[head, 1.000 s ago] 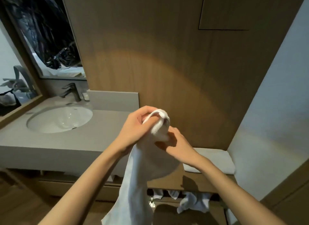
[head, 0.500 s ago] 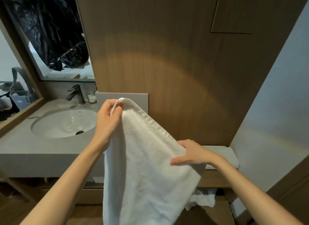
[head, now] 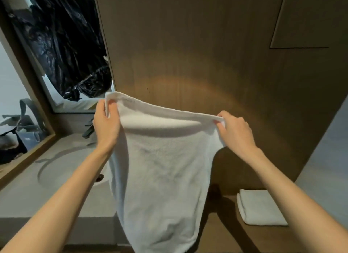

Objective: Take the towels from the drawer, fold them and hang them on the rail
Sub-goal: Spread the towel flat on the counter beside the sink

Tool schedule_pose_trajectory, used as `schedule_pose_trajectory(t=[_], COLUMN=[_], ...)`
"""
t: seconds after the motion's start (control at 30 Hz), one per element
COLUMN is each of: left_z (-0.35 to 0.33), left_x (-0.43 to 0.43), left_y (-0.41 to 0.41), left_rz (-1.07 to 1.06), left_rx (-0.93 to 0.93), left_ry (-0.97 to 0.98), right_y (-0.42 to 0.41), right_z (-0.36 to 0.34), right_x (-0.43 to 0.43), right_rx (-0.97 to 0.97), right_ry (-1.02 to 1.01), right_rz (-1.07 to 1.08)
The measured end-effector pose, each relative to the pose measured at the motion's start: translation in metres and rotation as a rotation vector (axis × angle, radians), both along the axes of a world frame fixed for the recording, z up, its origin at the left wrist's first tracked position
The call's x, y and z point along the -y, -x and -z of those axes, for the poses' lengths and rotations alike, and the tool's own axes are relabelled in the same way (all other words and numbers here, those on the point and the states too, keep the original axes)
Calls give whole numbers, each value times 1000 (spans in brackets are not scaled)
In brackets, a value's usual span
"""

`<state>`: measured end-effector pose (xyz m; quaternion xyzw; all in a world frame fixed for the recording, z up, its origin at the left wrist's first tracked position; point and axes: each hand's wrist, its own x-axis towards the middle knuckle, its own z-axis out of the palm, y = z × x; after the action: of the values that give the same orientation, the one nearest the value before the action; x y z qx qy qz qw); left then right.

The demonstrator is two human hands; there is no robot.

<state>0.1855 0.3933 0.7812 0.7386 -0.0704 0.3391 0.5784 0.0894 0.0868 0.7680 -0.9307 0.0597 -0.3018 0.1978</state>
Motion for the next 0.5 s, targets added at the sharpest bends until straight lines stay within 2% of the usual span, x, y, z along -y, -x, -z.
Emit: schedule_pose_trajectory(t=[0.07,0.13,0.23,0.33,0.5], left_z=[-21,-40,-68,-91,-108], left_x=[5,13,26,31,32], left_y=[-34,-70,-118,-161,-222], left_rz=[21,-4,-98,-166,-107], left_rx=[43,93,115,131,28], left_ry=[-8,-31,-58,-86,-75], right_y=[-44,-84,-136,-183,-225], right_z=[-18,-32,-55,-75,-91], right_x=[-1,-1,-2,-2,-2], right_rx=[67,140,248,252,231], right_ry=[-261,-422,-461,-480,-464], right_rz=[-33,-48,-45,-67,-170])
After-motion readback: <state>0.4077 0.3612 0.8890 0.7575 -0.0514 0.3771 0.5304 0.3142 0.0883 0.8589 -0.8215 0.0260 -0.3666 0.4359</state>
